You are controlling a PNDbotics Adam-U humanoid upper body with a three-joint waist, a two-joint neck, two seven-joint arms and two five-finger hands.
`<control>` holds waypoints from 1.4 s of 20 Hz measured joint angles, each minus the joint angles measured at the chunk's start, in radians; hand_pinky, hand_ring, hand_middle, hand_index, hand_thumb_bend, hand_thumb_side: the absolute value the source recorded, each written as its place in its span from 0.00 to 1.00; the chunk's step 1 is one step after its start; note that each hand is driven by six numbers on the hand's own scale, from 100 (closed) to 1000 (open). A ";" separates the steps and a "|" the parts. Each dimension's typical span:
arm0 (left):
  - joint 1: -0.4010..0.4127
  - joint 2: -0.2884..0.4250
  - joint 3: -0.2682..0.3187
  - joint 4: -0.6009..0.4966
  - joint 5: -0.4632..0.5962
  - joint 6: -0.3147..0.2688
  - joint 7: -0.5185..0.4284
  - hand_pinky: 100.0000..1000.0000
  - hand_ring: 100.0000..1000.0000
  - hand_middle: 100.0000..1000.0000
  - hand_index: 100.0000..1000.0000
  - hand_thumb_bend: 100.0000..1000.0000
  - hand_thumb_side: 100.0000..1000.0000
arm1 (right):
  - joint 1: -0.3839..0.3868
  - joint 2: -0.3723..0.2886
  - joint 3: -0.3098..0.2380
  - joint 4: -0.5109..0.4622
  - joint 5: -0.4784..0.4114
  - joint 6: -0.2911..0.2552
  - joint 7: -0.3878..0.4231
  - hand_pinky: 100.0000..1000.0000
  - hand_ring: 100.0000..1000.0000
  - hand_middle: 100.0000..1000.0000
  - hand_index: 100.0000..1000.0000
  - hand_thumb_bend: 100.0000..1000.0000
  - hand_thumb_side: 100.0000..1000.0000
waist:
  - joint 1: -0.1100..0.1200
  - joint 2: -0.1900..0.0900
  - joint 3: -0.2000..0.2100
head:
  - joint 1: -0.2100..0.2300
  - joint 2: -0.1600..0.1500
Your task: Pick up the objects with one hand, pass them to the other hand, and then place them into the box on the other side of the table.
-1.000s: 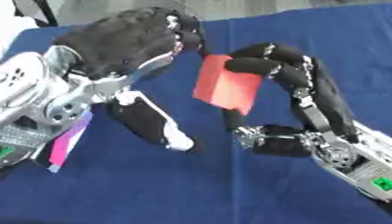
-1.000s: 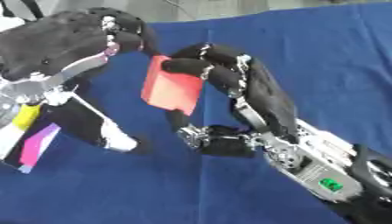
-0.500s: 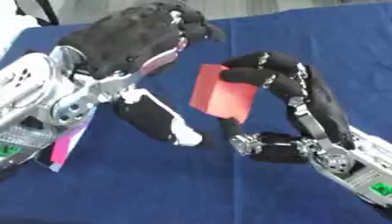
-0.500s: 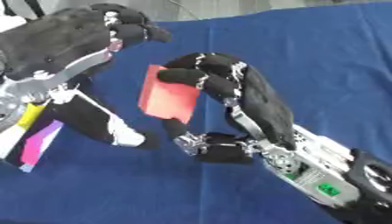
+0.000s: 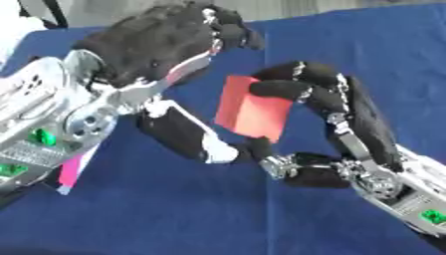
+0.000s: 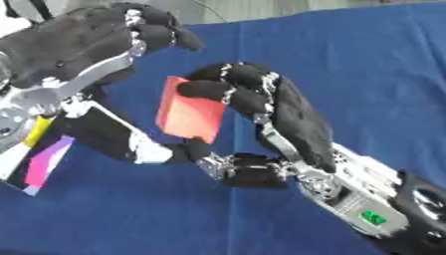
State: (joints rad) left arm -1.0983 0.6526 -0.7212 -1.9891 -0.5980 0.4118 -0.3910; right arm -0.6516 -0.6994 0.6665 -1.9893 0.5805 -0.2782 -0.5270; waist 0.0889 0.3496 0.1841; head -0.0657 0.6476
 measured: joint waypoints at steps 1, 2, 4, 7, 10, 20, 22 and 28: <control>0.000 0.000 -0.001 0.000 0.005 0.000 0.004 0.94 0.87 0.72 0.83 0.51 0.37 | 0.000 0.000 0.000 0.001 0.000 0.001 0.001 0.56 0.38 0.35 0.63 0.00 0.00 | -0.001 0.001 0.000 | -0.001 0.000; 0.000 0.000 -0.002 0.000 0.010 0.001 0.009 0.94 0.87 0.71 0.82 0.50 0.36 | 0.000 0.000 0.000 0.002 0.000 0.002 0.002 0.56 0.38 0.35 0.63 0.00 0.00 | -0.001 0.001 0.000 | -0.002 0.000; 0.000 0.000 -0.004 -0.002 0.020 0.003 0.017 0.94 0.86 0.70 0.81 0.45 0.33 | 0.000 0.000 0.000 0.003 0.000 0.002 0.003 0.56 0.38 0.35 0.63 0.00 0.00 | -0.002 0.001 0.000 | -0.004 0.000; 0.000 -0.001 -0.007 -0.005 0.035 0.010 0.030 0.92 0.85 0.67 0.77 0.31 0.21 | 0.000 0.000 0.000 0.004 0.000 0.002 0.003 0.56 0.38 0.35 0.63 0.00 0.00 | -0.002 0.001 0.000 | -0.006 0.000; 0.000 -0.005 -0.013 -0.008 0.053 0.017 0.045 0.92 0.84 0.66 0.75 0.20 0.09 | 0.000 0.002 -0.001 0.004 0.000 0.002 0.003 0.56 0.38 0.35 0.63 0.00 0.00 | -0.002 0.001 0.000 | -0.006 0.000; 0.001 -0.010 -0.020 -0.012 0.079 0.035 0.073 0.90 0.83 0.63 0.71 0.07 0.00 | 0.002 0.004 -0.003 0.004 0.005 0.003 0.003 0.56 0.38 0.35 0.63 0.00 0.00 | -0.003 0.001 -0.001 | -0.006 0.000; 0.001 -0.010 -0.020 -0.012 0.080 0.039 0.077 0.90 0.82 0.63 0.71 0.09 0.00 | 0.005 0.008 -0.003 0.004 0.006 0.006 0.002 0.56 0.38 0.35 0.63 0.00 0.00 | -0.004 0.001 0.000 | -0.006 0.000; 0.008 -0.010 -0.025 -0.012 0.075 0.058 0.101 0.89 0.82 0.63 0.72 0.15 0.03 | 0.011 0.009 -0.003 0.004 0.015 0.013 -0.007 0.56 0.38 0.35 0.63 0.00 0.00 | -0.004 0.001 0.001 | -0.006 0.000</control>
State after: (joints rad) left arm -1.0901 0.6426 -0.7465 -2.0014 -0.5231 0.4699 -0.2904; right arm -0.6409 -0.6903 0.6636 -1.9854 0.5954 -0.2651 -0.5341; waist 0.0850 0.3506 0.1854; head -0.0721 0.6477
